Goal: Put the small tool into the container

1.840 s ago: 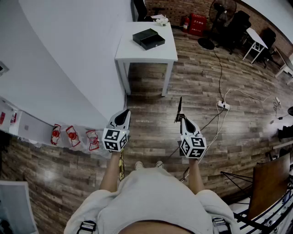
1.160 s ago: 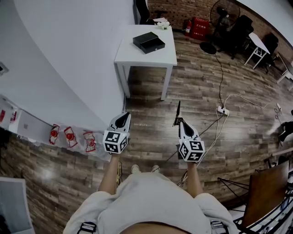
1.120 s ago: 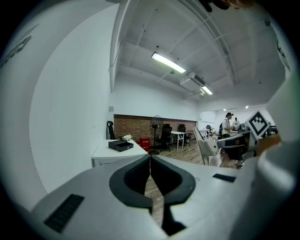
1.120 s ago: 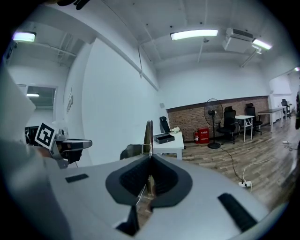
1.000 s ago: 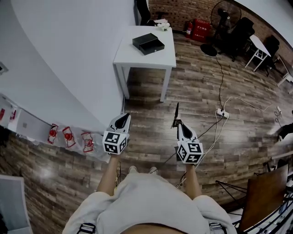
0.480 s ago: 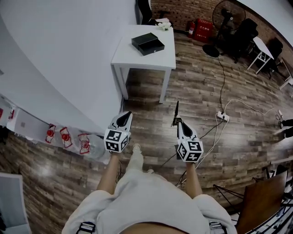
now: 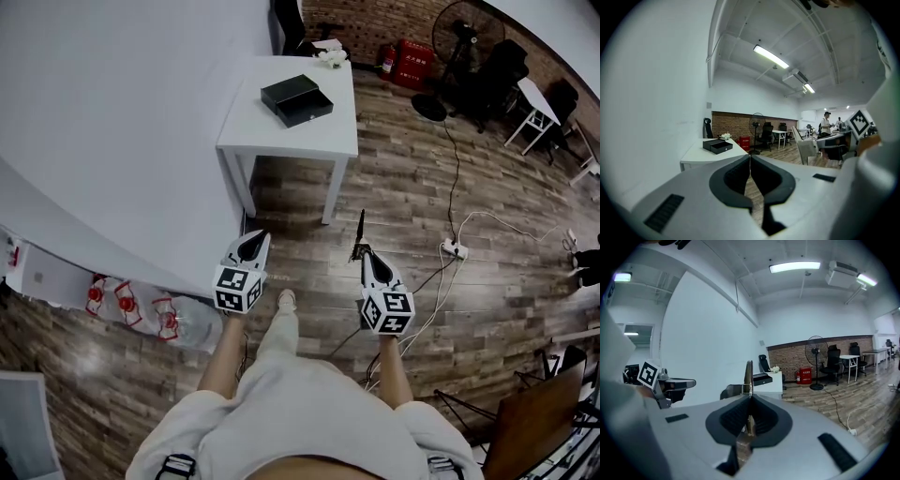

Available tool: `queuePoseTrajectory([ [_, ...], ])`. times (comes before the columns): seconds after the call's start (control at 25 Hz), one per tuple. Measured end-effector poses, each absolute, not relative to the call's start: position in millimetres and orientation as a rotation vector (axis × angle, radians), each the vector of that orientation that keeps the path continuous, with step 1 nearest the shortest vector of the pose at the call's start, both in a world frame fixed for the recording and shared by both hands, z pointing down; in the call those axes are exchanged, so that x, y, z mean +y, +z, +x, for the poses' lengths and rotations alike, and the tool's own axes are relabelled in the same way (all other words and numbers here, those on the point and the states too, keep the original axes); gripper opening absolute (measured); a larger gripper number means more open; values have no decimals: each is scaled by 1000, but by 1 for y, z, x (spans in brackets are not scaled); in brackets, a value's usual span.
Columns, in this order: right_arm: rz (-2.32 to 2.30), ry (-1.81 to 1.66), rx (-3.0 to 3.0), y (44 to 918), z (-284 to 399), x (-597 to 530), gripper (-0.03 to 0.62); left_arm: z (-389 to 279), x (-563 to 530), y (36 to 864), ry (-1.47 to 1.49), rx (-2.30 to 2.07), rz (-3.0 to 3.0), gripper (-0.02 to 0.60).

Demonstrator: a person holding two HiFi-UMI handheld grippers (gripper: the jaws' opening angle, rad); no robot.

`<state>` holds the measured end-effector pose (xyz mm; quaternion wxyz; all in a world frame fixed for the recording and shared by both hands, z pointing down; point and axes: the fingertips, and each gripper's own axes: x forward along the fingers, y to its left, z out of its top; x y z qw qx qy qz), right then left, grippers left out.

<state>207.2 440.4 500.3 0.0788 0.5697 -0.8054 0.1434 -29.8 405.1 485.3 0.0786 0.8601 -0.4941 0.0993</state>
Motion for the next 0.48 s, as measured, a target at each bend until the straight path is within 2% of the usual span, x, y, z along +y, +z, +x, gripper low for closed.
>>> queuePoseTrajectory([
  [0.48, 1735, 450, -2352, 499, 186, 291, 8, -45, 247, 492, 300, -1395, 2579, 11],
])
